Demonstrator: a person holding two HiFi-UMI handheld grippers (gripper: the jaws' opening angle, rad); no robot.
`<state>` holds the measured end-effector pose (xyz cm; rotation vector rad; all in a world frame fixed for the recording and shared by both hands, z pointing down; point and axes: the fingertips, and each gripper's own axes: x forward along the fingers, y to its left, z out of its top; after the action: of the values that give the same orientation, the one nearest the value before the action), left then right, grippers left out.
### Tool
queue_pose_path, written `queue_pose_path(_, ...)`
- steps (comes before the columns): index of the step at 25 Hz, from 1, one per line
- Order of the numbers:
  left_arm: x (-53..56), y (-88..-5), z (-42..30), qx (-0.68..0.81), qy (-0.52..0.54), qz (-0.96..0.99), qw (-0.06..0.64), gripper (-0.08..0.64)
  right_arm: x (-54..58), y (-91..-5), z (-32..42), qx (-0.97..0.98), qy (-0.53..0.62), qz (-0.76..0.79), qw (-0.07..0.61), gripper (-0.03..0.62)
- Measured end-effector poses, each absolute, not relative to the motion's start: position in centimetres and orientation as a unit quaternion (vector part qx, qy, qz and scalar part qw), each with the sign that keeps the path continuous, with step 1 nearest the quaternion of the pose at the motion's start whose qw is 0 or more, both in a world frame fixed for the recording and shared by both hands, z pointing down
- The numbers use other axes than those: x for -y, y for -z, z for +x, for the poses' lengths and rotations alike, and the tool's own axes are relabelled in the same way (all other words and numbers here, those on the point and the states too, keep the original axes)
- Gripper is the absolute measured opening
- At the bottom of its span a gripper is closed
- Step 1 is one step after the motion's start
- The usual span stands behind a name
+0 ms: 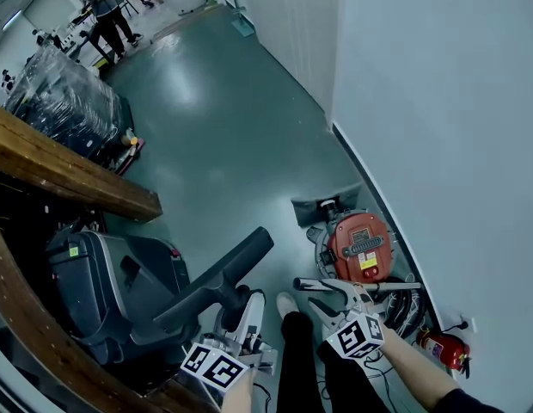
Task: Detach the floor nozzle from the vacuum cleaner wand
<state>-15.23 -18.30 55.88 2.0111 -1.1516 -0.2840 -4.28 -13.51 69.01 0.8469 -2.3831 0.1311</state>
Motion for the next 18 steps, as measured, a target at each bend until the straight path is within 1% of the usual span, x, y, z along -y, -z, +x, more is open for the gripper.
queue_pose_path(6, 16.9, -51.2, -13.4, 0.437, 0.099, 0.808, 0.382, 0.178, 13.6, -61.1, -2.6, 0.902, -0.145, 0.353, 0.200, 0.181)
queue_pose_path(9, 15.7, -47.8, -12.6, 0.432, 0.095, 0.819, 0.366, 0.178, 13.6, -56.6, -1.6, 0.903, -0.165, 0.366, 0.155, 0.120)
queue_pose_path(13, 13.7, -43.5, -11.7, 0.429, 0.103, 0.827, 0.349, 0.178, 13.1, -50.7, -0.4, 0.900, -0.182, 0.385, 0.099, 0.082)
queue_pose_path(18, 10.4, -39.2, -11.5, 0.429, 0.097, 0.839, 0.321, 0.178, 11.0, -44.7, 0.5, 0.896, -0.192, 0.397, 0.048, 0.040)
